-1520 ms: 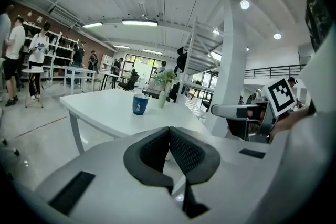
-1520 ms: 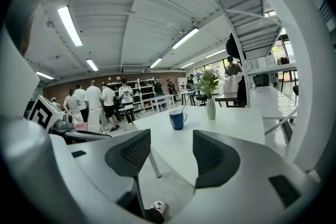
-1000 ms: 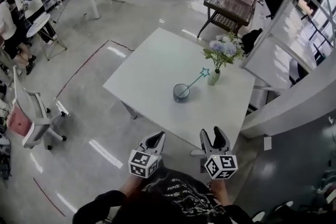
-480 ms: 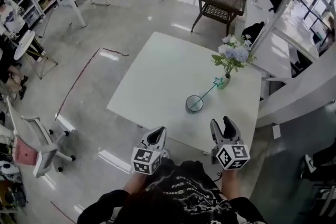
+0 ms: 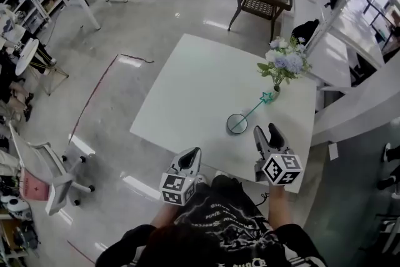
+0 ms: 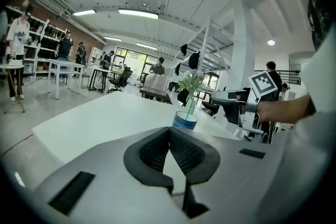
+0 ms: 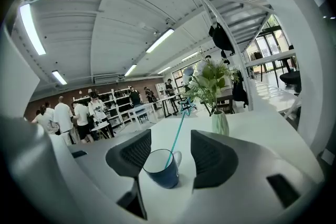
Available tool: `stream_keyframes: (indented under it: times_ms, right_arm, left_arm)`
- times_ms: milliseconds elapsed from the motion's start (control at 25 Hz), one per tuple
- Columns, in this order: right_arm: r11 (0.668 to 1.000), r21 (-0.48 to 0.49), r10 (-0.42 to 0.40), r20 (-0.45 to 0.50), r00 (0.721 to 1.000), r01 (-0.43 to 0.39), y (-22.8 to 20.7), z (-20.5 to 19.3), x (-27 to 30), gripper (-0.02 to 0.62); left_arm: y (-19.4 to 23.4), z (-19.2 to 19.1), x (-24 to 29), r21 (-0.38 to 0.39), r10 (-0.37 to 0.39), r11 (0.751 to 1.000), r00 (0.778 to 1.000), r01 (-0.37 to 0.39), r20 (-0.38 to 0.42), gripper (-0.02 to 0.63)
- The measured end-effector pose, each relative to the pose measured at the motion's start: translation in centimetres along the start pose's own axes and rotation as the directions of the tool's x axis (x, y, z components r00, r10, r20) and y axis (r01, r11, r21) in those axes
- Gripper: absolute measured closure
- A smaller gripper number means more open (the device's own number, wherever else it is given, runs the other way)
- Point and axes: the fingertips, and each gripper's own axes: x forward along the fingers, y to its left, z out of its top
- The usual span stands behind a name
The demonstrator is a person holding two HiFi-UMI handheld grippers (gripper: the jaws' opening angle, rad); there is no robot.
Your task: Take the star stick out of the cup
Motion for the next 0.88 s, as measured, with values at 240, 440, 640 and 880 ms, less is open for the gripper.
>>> stream_keyframes:
  times_ms: [240,440,640,880]
  right_arm:
    - [1.000,0.010,0.029,-0.042,0.999,-0.029,-0.6,0.2,3.0,0.359]
    - [0.999,0.010,0.038,-0.049,0.998,-0.037,-1.6,0.3,5.1,0.360]
    - [0.998,0.028,0.066,-0.073,0.995,-0.064,-1.9,-0.6,7.4,0.367]
    - [0.995,0.040,0.093,-0.093,0.991,-0.090,-1.7,-1.3,9.0,0.377]
  left_arm:
    - [0.7,1.6,0.5,-0.009,0.037,0.999,0.999,-0.037,0.023,0.586]
    - [1.5,1.7,0.5,-0.023,0.094,0.995,0.995,-0.094,0.024,0.586]
    - [2.4,1.2,0.0,-0.036,0.152,0.988,0.988,-0.151,0.018,0.586]
    - [3.2,1.0,-0.7,-0.053,0.211,0.976,0.977,-0.210,0.014,0.586]
